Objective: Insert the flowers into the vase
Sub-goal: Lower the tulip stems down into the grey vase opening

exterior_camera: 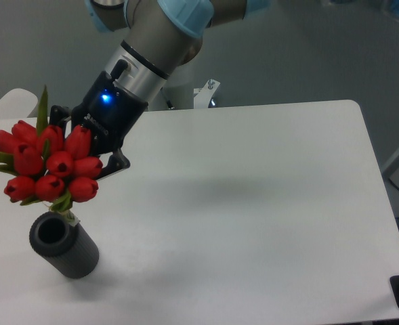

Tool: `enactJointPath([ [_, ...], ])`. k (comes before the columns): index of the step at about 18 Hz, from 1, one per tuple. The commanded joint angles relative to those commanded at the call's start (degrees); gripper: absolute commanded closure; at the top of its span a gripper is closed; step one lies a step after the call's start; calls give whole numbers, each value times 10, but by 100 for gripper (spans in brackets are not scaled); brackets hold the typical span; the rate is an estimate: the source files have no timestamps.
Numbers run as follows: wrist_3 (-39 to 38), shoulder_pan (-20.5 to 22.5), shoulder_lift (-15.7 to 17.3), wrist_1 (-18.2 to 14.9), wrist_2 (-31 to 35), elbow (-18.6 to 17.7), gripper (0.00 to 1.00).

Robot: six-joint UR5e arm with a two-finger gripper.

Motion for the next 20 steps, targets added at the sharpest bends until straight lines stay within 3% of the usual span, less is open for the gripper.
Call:
enactJointPath([
  [13,4,-38,-16,18,2,-9,66],
  [20,19,-59,-40,48,8,-18,66],
])
